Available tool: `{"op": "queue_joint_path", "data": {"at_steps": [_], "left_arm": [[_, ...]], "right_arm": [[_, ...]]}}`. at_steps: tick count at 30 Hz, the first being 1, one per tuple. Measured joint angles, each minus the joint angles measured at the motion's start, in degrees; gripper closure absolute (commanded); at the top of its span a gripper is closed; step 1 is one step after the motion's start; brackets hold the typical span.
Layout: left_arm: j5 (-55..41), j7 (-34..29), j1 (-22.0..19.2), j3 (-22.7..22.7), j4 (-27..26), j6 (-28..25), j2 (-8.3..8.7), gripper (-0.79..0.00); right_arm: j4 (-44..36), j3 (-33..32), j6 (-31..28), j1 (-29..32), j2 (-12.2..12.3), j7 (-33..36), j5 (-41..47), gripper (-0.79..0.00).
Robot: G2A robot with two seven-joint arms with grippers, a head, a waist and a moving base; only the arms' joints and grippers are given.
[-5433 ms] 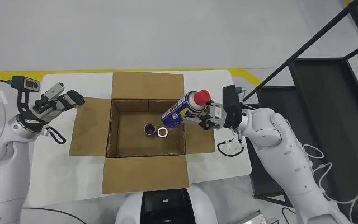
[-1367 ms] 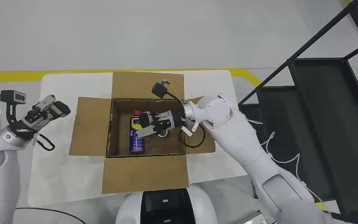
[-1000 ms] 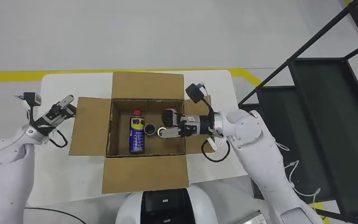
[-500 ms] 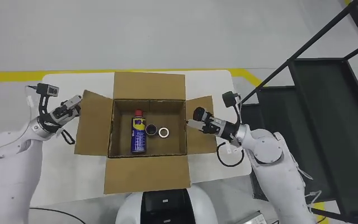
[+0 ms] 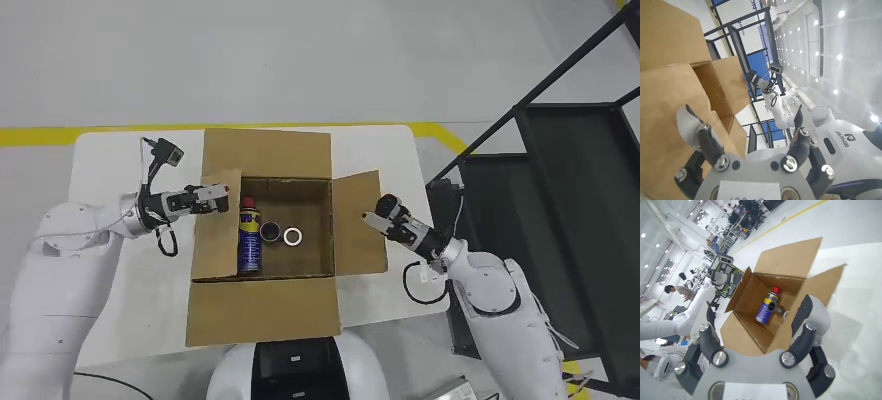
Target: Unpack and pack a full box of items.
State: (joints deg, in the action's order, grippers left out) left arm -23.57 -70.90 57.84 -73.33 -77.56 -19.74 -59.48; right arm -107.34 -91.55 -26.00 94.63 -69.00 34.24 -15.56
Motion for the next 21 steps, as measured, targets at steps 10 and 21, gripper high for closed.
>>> {"op": "queue_joint_path", "data": {"at_steps": [10,21], "left_arm": [[3.33,-1.18,-3.47,4.11,5.18,3.23,-0.43,-0.785],[4.37,0.24,-5.50,7.10,6.29,3.00,-1.03,-0.785]], "right_arm": [[1.36,-0.55,1.30,1.63,0.25,-4.50,-2.20,-0.785],[7.32,2.80,1.10,-2.51,0.76,6.45,7.10,-0.785]]}}
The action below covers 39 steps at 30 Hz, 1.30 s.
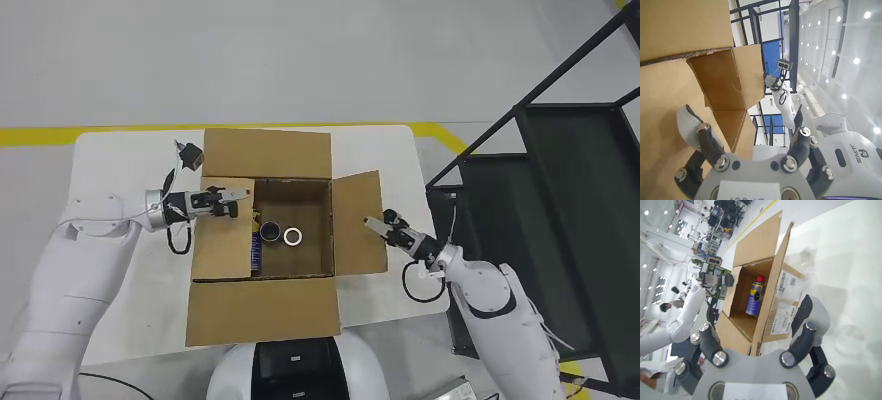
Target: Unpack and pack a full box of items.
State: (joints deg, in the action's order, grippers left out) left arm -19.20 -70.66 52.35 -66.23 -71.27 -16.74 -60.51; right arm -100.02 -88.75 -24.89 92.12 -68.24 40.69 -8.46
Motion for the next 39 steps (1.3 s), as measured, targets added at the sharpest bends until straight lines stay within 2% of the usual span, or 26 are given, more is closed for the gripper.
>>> {"op": "queue_joint_path", "data": {"at_steps": [3,8,15,22,28,32,35,39], "left_arm": [[0.22,0.45,-0.16,0.01,0.04,0.01,0.03,-0.785],[-0.03,1.22,0.02,-0.77,-0.04,0.23,0.24,-0.785],[-0.99,1.74,0.88,-1.79,-0.89,0.17,0.55,-0.785],[-1.52,2.06,1.80,-2.81,-1.10,-0.03,0.88,-0.785],[-1.17,2.59,2.14,-3.04,-1.27,0.34,1.05,-0.785],[0.09,3.49,2.12,-2.73,-1.91,0.37,1.08,-0.785],[-0.17,3.75,2.31,-2.70,-2.67,0.12,1.09,-0.785],[-1.01,3.82,2.73,-3.40,-3.40,-0.55,1.25,-0.785]], "right_arm": [[3.22,3.59,-3.47,-4.36,-0.01,4.90,2.64,-0.785],[6.01,10.48,-4.70,-11.27,-0.51,8.45,3.45,-0.785],[12.45,20.65,-2.47,-22.30,-1.87,11.31,3.94,-0.785],[17.83,26.45,1.23,-28.58,-2.94,12.08,4.70,-0.785],[15.38,26.08,-0.65,-27.47,-2.55,13.13,7.18,-0.785],[12.09,24.09,0.82,-25.15,-1.52,19.37,11.53,-0.785],[7.84,20.20,4.76,-21.69,-0.17,23.40,12.12,-0.785],[0.86,13.99,7.02,-13.76,1.45,23.48,11.33,-0.785]]}}
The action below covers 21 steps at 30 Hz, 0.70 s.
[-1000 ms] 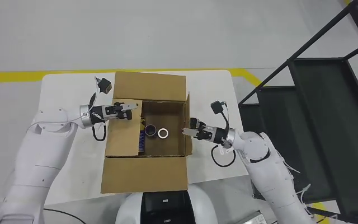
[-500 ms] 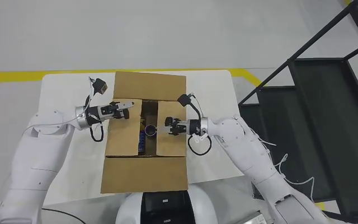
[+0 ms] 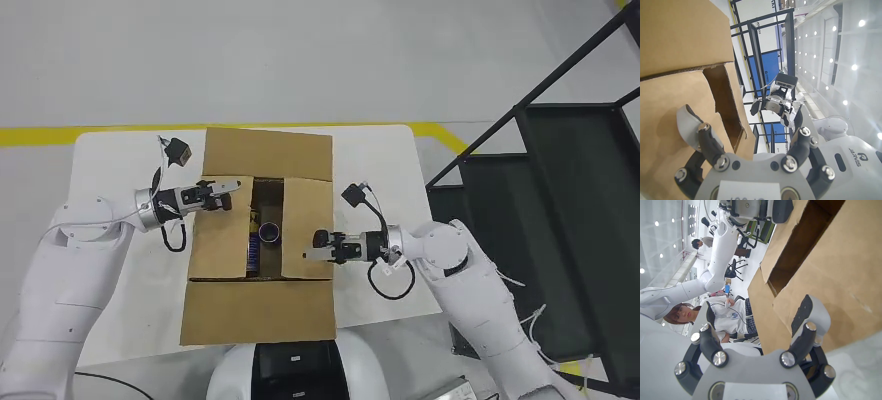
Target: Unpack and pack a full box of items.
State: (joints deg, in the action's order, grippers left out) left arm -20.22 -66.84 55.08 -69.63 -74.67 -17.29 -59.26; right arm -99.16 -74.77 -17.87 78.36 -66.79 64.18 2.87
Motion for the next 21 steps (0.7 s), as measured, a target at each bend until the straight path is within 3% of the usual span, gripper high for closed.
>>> {"op": "queue_joint_path", "data": {"at_steps": [6,9,14,21], "left_arm": [[-0.49,0.22,0.77,-0.76,-1.33,-0.41,0.23,-0.785],[-0.62,0.37,1.15,-0.93,-2.11,-0.42,0.32,-0.785],[-0.37,0.68,1.81,-1.03,-3.42,-0.16,0.44,-0.785],[0.29,1.11,2.00,-1.07,-4.68,0.72,0.59,-0.785]], "right_arm": [[-5.21,-8.29,2.44,12.73,1.69,-2.28,-2.17,-0.785],[-5.01,-8.80,2.77,15.98,2.01,-2.22,-2.34,-0.785],[-1.24,-6.91,2.78,17.27,2.13,-3.09,-2.72,-0.785],[3.62,0.09,-0.68,13.50,1.67,-0.14,0.74,-0.785]]}}
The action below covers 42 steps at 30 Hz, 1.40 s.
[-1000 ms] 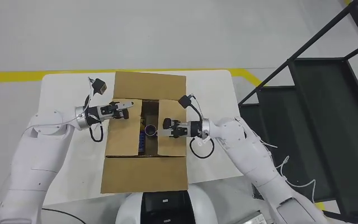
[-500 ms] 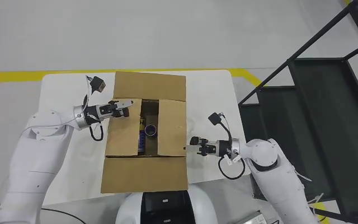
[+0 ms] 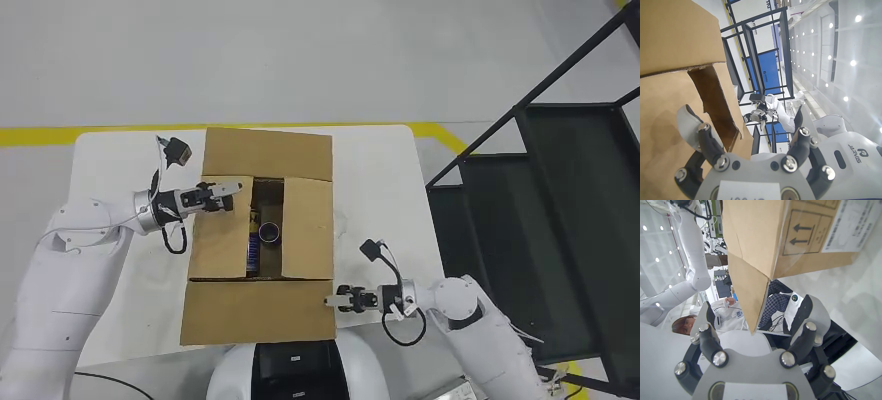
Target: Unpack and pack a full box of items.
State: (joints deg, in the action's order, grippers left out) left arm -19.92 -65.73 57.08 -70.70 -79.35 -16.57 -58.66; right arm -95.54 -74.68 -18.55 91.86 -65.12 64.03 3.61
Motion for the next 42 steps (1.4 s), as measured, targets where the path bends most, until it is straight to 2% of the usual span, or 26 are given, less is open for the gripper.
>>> {"op": "queue_joint_path", "data": {"at_steps": [7,13,24,28,32,37,42], "left_arm": [[-0.39,1.12,0.10,-0.46,-0.08,0.31,0.10,-0.785],[-0.87,1.58,0.33,-0.83,0.53,0.04,0.18,-0.785],[-9.15,4.71,1.69,-6.57,1.54,-3.52,0.65,-0.785],[-9.03,6.42,1.06,-8.07,3.28,-3.56,0.82,-0.785],[-4.72,11.63,-0.34,-8.04,4.68,-5.63,0.68,-0.785],[-5.01,11.68,-0.38,-7.95,4.75,-5.70,0.65,-0.785],[-5.00,11.67,-0.38,-7.96,4.75,-5.69,0.65,-0.785]], "right_arm": [[0.26,3.25,-5.68,-2.10,-0.03,3.15,5.05,-0.785],[-0.30,2.29,-16.33,-3.44,0.38,4.53,10.85,-0.785],[2.46,4.68,-20.05,-11.26,1.05,1.51,12.78,-0.785],[4.80,6.14,-18.71,-14.26,0.75,-0.82,11.38,-0.785],[6.67,7.79,-15.36,-16.87,0.36,-4.19,10.48,-0.785],[8.12,9.45,-12.48,-18.93,-0.03,-6.48,11.18,-0.785],[9.06,11.12,-6.90,-21.12,-0.25,-6.64,10.86,-0.785]]}}
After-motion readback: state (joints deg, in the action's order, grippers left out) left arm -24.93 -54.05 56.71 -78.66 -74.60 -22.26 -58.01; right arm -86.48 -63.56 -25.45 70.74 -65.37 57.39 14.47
